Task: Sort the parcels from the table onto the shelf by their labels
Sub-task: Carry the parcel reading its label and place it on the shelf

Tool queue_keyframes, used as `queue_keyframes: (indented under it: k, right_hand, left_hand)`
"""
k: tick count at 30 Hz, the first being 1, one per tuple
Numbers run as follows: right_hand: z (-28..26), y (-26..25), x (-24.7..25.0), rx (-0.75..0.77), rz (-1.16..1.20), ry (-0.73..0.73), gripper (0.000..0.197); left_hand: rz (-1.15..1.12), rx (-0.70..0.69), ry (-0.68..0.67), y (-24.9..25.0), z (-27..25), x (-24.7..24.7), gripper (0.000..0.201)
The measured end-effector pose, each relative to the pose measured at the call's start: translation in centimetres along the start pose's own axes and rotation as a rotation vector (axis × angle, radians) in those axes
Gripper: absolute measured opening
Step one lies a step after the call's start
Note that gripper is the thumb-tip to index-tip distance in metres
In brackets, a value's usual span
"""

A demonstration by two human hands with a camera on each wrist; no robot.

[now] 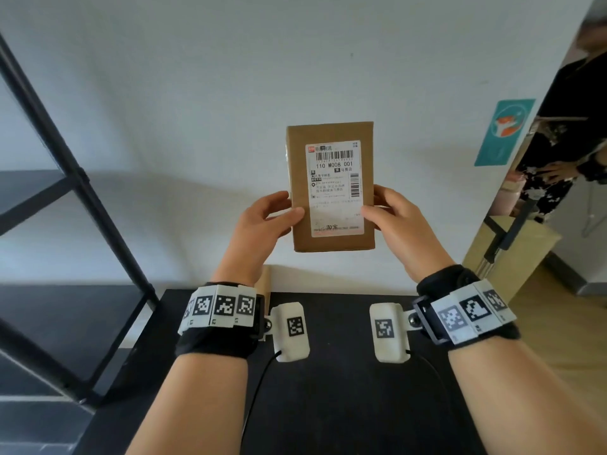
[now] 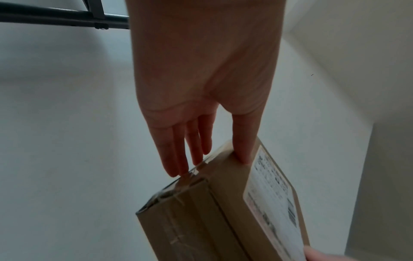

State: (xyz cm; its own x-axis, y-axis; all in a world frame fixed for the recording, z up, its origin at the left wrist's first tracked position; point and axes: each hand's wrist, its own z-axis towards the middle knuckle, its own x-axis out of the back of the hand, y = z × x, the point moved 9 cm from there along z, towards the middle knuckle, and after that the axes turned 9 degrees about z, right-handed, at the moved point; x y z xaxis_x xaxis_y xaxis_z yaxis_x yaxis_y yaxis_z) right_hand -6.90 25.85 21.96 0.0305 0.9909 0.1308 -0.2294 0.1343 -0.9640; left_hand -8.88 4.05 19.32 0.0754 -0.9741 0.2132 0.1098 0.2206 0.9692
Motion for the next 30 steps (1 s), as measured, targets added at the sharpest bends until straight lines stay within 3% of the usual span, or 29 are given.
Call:
queue_keyframes:
  k: [16,30]
  right_hand:
    - [-0.8,-3.0,0.8,0.125,0.041,0.054,0.038]
    - [-0.3,-2.3,1.2,0.055,0.088,0.062,0.024]
  left_hand:
    - [-0.026,-0.159,-0.007,4.5,-1.2,1.7,0.055]
    - [-0.001,-0.103,0.001,4.0,-1.2,1.5,0.046]
